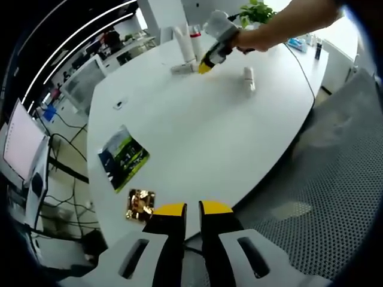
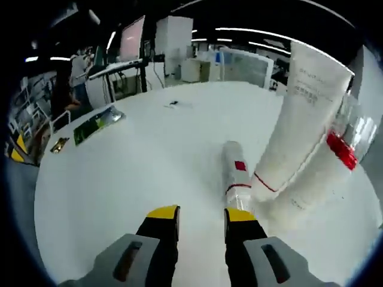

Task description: Arrange the skincare products in the storage area until every visible bottle or jar stands upright without overlapping.

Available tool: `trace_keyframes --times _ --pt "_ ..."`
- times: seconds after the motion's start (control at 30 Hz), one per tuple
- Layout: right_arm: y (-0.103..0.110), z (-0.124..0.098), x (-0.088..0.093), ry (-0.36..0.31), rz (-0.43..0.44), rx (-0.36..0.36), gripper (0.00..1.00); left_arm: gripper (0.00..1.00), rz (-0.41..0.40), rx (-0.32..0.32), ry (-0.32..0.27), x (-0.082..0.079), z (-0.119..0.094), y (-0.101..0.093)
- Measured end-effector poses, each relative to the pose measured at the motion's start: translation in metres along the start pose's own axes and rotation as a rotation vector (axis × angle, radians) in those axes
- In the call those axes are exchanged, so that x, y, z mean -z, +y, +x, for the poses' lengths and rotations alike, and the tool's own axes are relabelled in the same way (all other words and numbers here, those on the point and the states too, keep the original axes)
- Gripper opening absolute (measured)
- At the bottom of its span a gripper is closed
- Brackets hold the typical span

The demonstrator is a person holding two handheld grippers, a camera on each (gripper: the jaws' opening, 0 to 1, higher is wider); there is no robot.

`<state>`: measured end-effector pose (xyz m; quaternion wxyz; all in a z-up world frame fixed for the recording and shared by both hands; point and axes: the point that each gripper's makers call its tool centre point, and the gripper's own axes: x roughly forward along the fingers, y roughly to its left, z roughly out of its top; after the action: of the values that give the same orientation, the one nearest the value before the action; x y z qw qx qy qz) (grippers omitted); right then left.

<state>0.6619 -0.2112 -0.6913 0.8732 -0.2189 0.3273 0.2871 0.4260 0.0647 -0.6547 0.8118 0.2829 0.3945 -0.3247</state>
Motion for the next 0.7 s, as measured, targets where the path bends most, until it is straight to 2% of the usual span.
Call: trace_keyframes --times 0.03,0.07,0.1,0.17,0.27,0.3,0.33,0.37,0.4,0.43,0.47,0.5,0.53,0.57,0.6,0.63,0.7 --pt "-0.005 0.003 -0.002 0.035 -0.021 0.019 0.25 0.06 0.0 -0.001 -0.001 0.0 0.0 0.0" --pt "-0.006 0.003 -0.003 0.038 -0.025 0.025 0.26 0.06 -0.001 -0.002 -0.002 0.0 0.0 0.0" --pt "-0.01 0.006 -0.004 0.045 -0.005 0.038 0.27 0.06 -0.002 -0.003 -0.002 0.0 0.0 0.001" --pt "-0.018 0.008 0.001 0.063 0.095 0.074 0.29 0.06 -0.004 -0.006 -0.003 -0.001 -0.001 0.002" --pt "-0.026 0.006 0.008 0.068 0.102 0.11 0.26 0.06 -0.009 -0.011 -0.006 -0.001 -0.001 0.003" --pt "-0.027 0.007 0.012 0.079 0.13 0.107 0.27 0.06 -0.009 -0.012 -0.006 -0.001 -0.001 0.003" --pt "-0.033 0.009 0.008 0.051 0.114 0.123 0.28 0.06 -0.01 -0.013 -0.006 -0.001 -0.001 0.003" --pt "-0.035 0.01 0.012 0.071 0.112 0.125 0.3 0.06 -0.01 -0.014 -0.007 -0.001 -0.001 0.003" --pt "-0.039 0.007 0.014 0.098 0.083 0.147 0.29 0.06 -0.01 -0.015 -0.009 -0.001 -0.001 0.003" --pt "-0.046 0.003 0.016 0.131 0.049 0.173 0.23 0.06 -0.01 -0.015 -0.009 -0.001 -0.001 0.003" --pt "-0.048 0.003 0.007 0.087 0.032 0.174 0.14 0.06 -0.009 -0.014 -0.009 -0.001 -0.001 0.003" --pt "-0.048 0.004 0.003 0.062 0.061 0.16 0.11 0.06 -0.009 -0.014 -0.009 -0.001 -0.001 0.003" --pt "-0.041 0.007 0.006 0.073 0.148 0.133 0.14 0.06 -0.011 -0.015 -0.009 -0.001 -0.001 0.003" --pt "-0.041 0.008 0.009 0.091 0.168 0.134 0.23 0.06 -0.011 -0.016 -0.009 -0.001 -0.001 0.003" --pt "-0.043 0.01 0.014 0.127 0.152 0.134 0.3 0.06 -0.011 -0.016 -0.008 -0.001 -0.001 0.003" --pt "-0.045 0.011 0.012 0.112 0.1 0.141 0.32 0.06 -0.011 -0.016 -0.008 -0.001 -0.001 0.003" --pt "-0.044 0.014 0.013 0.105 0.082 0.129 0.32 0.06 -0.011 -0.015 -0.008 -0.001 -0.001 0.003"
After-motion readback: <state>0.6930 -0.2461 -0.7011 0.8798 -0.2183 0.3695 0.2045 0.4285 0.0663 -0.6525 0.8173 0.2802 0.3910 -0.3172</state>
